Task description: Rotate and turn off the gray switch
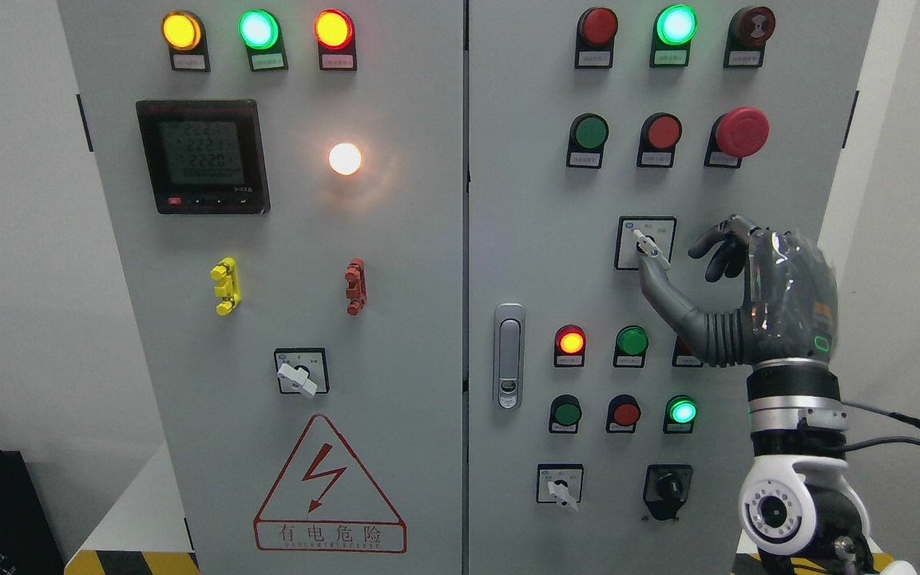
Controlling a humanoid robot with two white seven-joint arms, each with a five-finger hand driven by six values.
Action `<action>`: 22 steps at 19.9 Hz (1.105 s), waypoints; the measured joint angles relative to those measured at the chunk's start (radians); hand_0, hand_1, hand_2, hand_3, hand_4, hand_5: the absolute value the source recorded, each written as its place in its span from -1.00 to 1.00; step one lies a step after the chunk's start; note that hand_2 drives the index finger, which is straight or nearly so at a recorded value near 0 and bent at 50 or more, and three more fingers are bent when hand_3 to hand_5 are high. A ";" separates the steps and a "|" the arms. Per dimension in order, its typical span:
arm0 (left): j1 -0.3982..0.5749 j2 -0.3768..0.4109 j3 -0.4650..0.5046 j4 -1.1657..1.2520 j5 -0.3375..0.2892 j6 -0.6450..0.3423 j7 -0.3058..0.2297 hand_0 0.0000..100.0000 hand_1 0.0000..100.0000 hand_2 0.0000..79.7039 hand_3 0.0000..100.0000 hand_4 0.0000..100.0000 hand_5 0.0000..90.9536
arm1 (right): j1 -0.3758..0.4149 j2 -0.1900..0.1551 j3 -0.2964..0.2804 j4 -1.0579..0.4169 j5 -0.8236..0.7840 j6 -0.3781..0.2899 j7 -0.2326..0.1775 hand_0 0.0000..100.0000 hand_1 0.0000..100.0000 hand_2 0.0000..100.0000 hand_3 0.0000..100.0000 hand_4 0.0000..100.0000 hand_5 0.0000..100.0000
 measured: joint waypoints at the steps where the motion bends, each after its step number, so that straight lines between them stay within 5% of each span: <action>1: 0.000 0.000 0.000 0.000 0.000 0.000 0.000 -0.76 -0.22 -1.00 -1.00 -1.00 -1.00 | -0.001 0.000 0.001 0.001 0.000 0.000 0.000 -0.85 -0.23 0.13 0.64 0.61 0.97; 22: 0.000 0.000 0.000 0.000 0.000 0.000 0.002 -0.76 -0.22 -1.00 -1.00 -1.00 -1.00 | -0.026 0.009 0.023 0.030 0.002 0.000 0.003 -0.73 -0.24 0.22 0.68 0.63 0.98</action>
